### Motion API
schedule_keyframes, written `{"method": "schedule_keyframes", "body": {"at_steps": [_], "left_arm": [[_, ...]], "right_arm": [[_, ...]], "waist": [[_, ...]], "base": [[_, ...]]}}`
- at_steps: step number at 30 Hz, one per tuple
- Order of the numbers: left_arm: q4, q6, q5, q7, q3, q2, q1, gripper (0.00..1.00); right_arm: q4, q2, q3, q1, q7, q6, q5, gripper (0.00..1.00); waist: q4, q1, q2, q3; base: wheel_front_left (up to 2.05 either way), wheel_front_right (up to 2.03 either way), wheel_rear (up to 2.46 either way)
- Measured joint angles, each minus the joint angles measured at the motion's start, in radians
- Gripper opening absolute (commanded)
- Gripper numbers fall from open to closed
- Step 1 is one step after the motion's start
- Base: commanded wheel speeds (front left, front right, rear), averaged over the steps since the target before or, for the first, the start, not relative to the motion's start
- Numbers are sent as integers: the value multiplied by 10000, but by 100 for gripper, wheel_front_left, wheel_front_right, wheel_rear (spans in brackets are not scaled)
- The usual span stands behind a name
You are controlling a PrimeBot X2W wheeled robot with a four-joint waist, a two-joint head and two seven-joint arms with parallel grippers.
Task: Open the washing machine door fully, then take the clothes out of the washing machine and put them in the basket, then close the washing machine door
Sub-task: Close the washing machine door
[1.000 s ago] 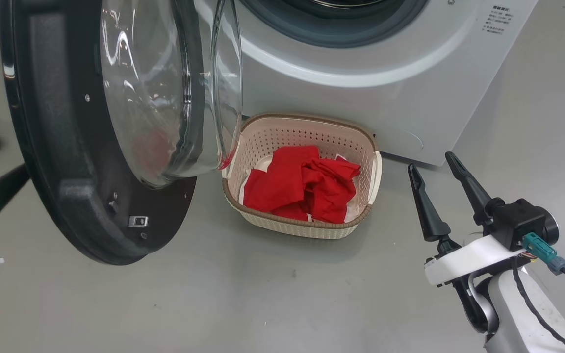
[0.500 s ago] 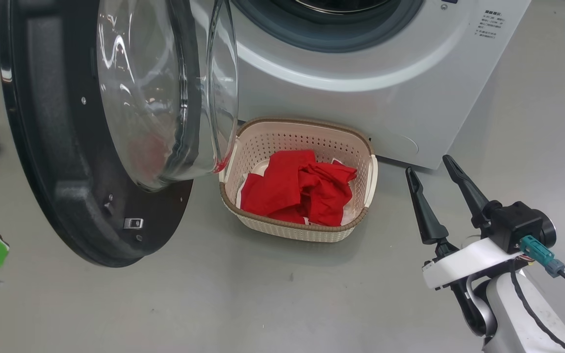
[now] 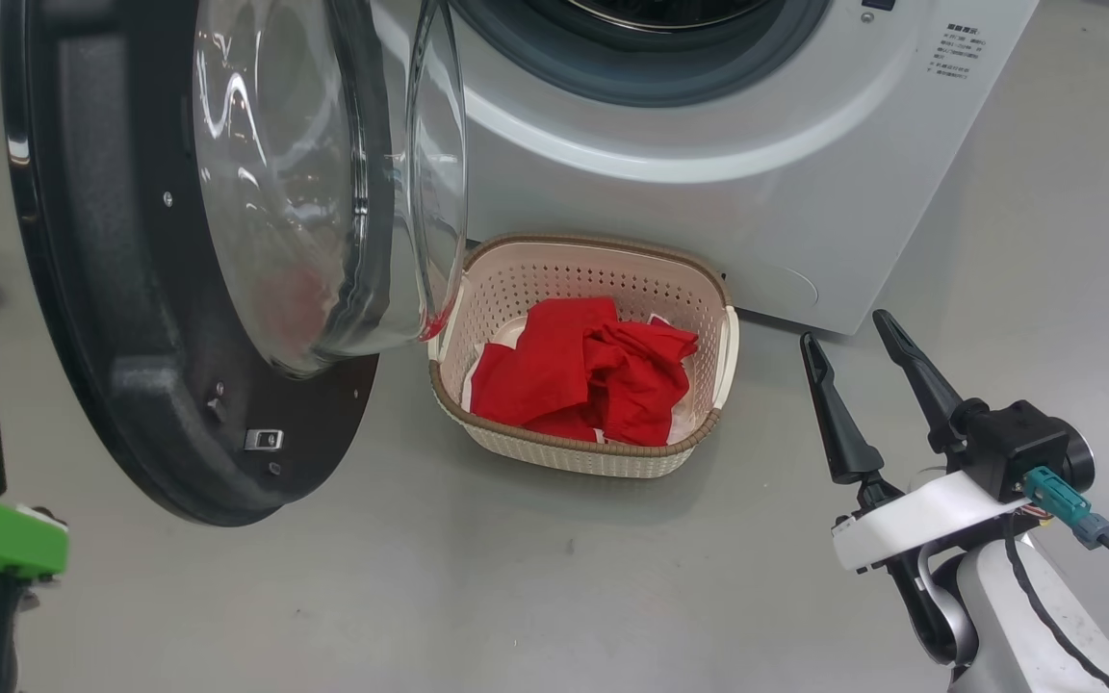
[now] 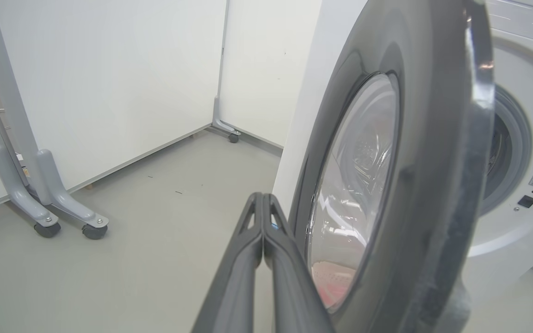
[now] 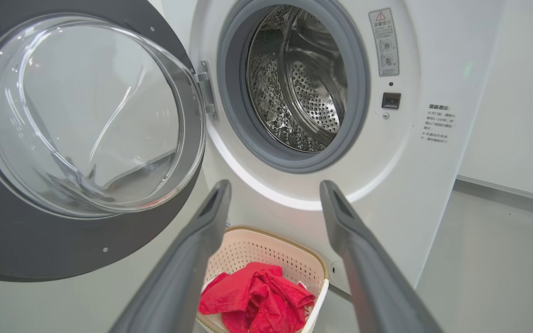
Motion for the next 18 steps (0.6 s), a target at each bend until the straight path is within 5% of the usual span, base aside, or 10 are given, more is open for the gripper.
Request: {"method": "schedule_keyframes", "body": {"at_steps": [1,2,4,5,18], "left_arm": [[44,0,44,-186,-38,0,44,0],[90,0,82,-336,-104,6,105,10],[192,0,370,-640,-343,86,272,59],[261,0,520,-802,-420,130,346,100],[1170,-2,685,-2213,-940,282,610,100]], "right_arm": [[0,0,-6,0,0,0,0,100],[0,2,-8,0,0,0,0,100],[0,10,-8,1,2,0,0,100],[-2,13,-8,1,0,0,0,100],[-6,63,-36,7,0,0,-4,100]], "waist": [[-2,0,0,1],[-4,0,0,0],[-9,0,0,-3],[-12,0,0,-5],[-67,0,0,-32]], "base": [[0,0,0],[0,0,0],[0,0,0],[0,0,0],[0,0,0]]}}
